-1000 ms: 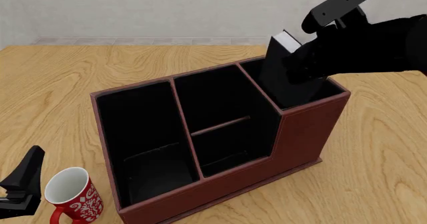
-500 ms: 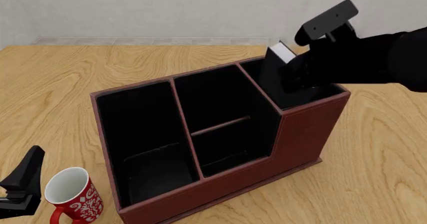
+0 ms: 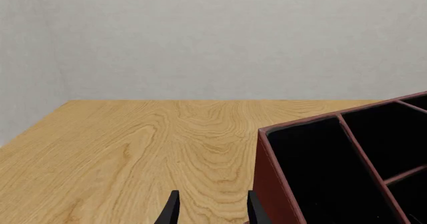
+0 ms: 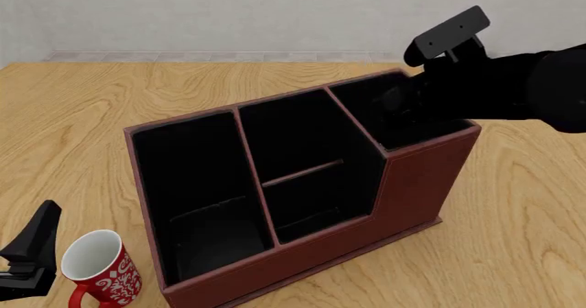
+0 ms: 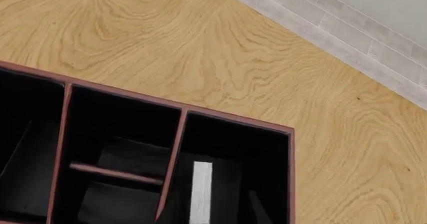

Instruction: Pick up the book and place it in the right compartment of the caddy.

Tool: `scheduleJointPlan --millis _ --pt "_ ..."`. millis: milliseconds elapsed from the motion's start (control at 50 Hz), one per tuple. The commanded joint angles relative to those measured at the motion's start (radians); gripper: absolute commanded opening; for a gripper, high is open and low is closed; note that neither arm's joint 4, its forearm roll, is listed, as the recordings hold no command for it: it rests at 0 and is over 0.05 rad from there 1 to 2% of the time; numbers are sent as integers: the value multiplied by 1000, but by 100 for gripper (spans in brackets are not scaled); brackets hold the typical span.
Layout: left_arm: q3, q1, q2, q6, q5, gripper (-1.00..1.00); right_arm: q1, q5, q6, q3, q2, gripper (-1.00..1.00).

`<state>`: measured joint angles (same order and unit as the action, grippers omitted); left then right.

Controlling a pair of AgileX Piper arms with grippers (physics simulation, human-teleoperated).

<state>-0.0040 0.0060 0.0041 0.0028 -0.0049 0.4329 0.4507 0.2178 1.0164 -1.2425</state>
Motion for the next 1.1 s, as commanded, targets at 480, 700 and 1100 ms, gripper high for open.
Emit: scheduleJointPlan --millis 480,700,1100 --pt "2 0 2 0 -3 100 24 68 -43 33 77 100" --pt "2 0 3 0 -3 100 30 90 -31 25 142 100" --pt "1 0 0 0 -1 100 17 100 -20 -5 211 100"
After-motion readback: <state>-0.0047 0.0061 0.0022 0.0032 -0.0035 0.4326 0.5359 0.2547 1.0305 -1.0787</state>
